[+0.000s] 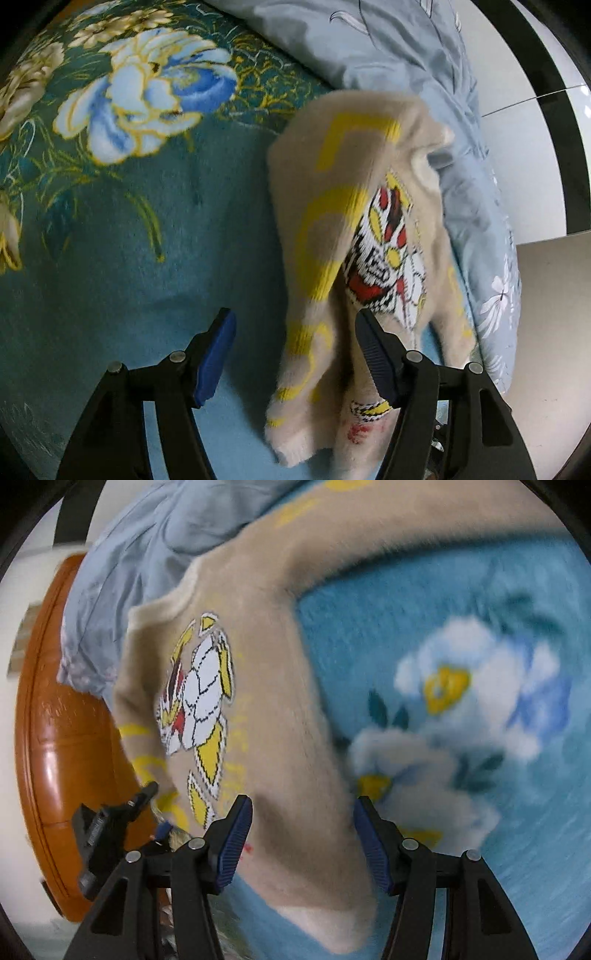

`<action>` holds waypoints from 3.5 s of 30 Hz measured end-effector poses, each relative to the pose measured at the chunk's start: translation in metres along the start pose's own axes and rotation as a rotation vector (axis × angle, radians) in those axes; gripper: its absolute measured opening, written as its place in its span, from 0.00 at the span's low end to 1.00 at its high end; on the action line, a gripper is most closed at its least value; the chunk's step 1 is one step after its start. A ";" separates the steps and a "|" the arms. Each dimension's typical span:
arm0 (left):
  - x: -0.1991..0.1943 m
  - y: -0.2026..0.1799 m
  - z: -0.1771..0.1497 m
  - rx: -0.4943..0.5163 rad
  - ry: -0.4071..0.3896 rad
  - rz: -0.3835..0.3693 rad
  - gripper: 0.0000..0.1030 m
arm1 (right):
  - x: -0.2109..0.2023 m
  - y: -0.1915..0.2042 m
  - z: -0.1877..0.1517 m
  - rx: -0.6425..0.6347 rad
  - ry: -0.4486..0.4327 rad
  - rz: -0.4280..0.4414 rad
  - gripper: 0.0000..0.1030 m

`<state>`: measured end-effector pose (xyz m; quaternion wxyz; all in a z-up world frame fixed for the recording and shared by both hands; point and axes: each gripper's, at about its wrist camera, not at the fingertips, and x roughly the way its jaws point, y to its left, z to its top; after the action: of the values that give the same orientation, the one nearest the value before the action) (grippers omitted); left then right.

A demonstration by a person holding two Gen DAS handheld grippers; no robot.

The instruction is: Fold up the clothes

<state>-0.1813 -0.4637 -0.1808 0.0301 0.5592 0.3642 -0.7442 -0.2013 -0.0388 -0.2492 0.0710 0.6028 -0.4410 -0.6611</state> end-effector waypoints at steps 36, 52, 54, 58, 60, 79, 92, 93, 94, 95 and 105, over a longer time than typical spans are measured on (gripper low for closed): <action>-0.083 0.015 0.081 0.196 -0.064 0.401 0.45 | -0.058 -0.012 -0.039 -0.130 -0.048 -0.089 0.47; -0.070 0.040 -0.056 0.141 0.048 0.156 0.51 | -0.018 0.023 -0.046 -0.108 0.015 0.136 0.12; -0.067 0.037 -0.062 0.114 0.050 0.111 0.51 | -0.044 0.028 -0.038 -0.099 -0.015 0.241 0.11; -0.067 0.025 -0.068 0.075 0.035 0.032 0.51 | -0.113 0.048 -0.024 -0.123 -0.088 0.437 0.10; -0.067 0.018 -0.069 0.073 0.031 0.008 0.51 | -0.148 0.058 -0.024 -0.140 -0.125 0.508 0.08; 0.046 -0.064 -0.078 0.203 0.149 0.046 0.52 | -0.168 -0.038 -0.022 -0.003 -0.224 0.156 0.05; 0.050 -0.095 -0.059 0.184 0.160 -0.118 0.52 | -0.057 -0.078 -0.018 0.040 0.036 0.081 0.51; 0.050 -0.102 -0.055 0.192 0.157 -0.131 0.52 | -0.058 -0.074 -0.018 0.035 0.050 0.119 0.51; 0.051 -0.109 -0.050 0.198 0.150 -0.146 0.52 | -0.060 -0.069 -0.019 0.027 0.054 0.156 0.52; 0.052 -0.117 -0.045 0.203 0.144 -0.161 0.52 | -0.064 -0.063 -0.019 0.017 0.053 0.190 0.52; 0.058 -0.149 -0.022 0.245 0.139 -0.162 0.53 | -0.107 0.001 0.061 -0.055 -0.101 0.297 0.14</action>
<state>-0.2528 -0.3206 -0.1572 -0.1241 0.5776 0.3157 -0.7425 -0.2265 0.0578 -0.1772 0.1621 0.4946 -0.5101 -0.6847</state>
